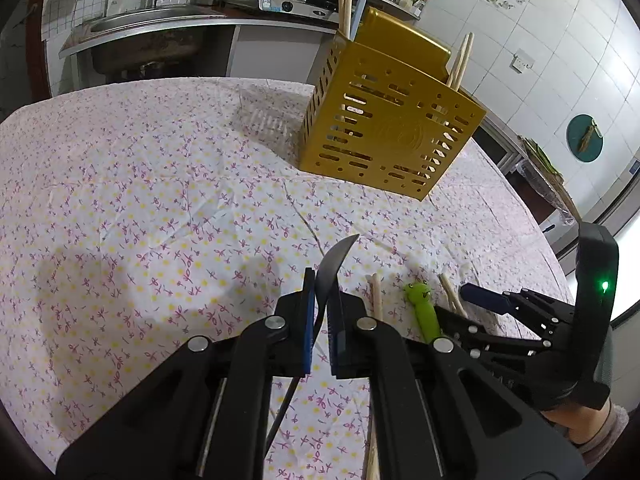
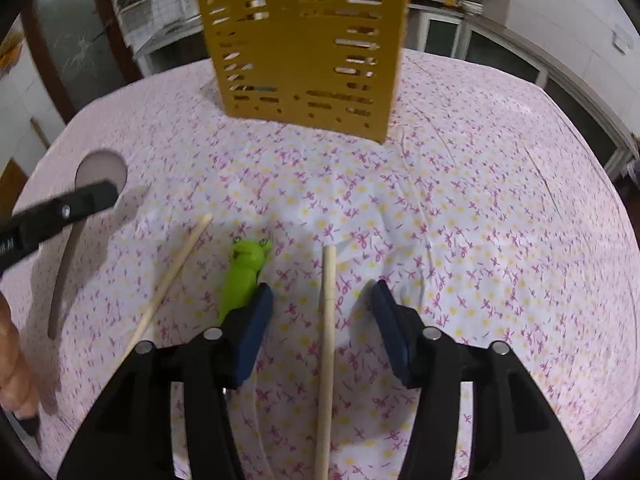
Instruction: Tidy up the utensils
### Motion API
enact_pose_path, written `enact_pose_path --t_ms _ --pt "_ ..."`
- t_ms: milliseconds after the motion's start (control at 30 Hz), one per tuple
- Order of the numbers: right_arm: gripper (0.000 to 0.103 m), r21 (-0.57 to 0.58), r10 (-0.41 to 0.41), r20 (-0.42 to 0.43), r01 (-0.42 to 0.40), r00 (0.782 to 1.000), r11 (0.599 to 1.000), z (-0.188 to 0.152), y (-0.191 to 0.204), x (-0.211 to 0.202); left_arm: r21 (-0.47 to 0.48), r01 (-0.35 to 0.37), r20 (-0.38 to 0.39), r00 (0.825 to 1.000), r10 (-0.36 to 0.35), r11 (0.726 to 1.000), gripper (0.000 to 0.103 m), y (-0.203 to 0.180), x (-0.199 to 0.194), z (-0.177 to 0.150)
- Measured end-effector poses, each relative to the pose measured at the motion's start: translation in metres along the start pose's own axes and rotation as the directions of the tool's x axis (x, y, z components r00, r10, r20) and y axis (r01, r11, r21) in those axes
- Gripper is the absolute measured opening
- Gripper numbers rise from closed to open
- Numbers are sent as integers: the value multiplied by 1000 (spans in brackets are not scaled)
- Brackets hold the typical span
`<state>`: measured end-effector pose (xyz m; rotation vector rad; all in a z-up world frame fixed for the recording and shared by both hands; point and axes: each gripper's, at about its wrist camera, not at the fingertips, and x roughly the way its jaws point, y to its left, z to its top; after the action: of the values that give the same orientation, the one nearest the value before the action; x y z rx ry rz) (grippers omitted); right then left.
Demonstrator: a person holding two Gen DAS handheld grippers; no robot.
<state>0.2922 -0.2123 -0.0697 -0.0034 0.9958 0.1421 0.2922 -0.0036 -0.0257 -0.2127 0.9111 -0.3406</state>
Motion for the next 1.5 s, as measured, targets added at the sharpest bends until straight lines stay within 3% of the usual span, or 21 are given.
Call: enact_pose_path --t_ms 100,233,400,567,767,867,967,1100,1233,1367,1500 --pt "43 22 18 5 -18 1000 1000 1 -4 -1 -1 1 -2 1000 -1 1000 4 1 0 -1" --pt "23 9 8 11 -8 1000 1000 3 -6 -5 1 5 6 1000 -5 1000 4 0 -1 -1" --pt "20 -44 -38 10 39 999 998 2 8 1 4 2 0 1000 -2 1000 4 0 1 -1" --pt "6 -31 -41 -3 41 999 999 5 7 2 8 1 -3 1000 -1 1000 4 -1 2 -1" --pt "6 47 8 51 -10 999 999 3 -7 -4 6 6 9 1000 -6 1000 4 0 1 -1" --pt "6 95 45 121 -57 992 994 3 -17 -16 -3 15 17 1000 -15 1000 4 1 -1 0" --pt "6 125 111 226 -142 968 982 3 -28 -31 -17 34 39 999 -33 999 4 1 -6 1" --pt "6 142 125 333 -180 935 973 1 -40 -45 -20 66 66 996 -65 998 4 -2 -13 4" --pt "6 128 151 447 -230 882 965 3 -47 -64 -2 105 104 989 -104 994 4 -10 -20 7" --pt "6 112 150 518 -240 842 964 12 -54 -76 6 153 133 979 -153 988 4 -17 -23 15" --pt "6 88 166 547 -254 821 963 20 -60 -84 23 196 153 968 -197 980 4 -27 -28 25"
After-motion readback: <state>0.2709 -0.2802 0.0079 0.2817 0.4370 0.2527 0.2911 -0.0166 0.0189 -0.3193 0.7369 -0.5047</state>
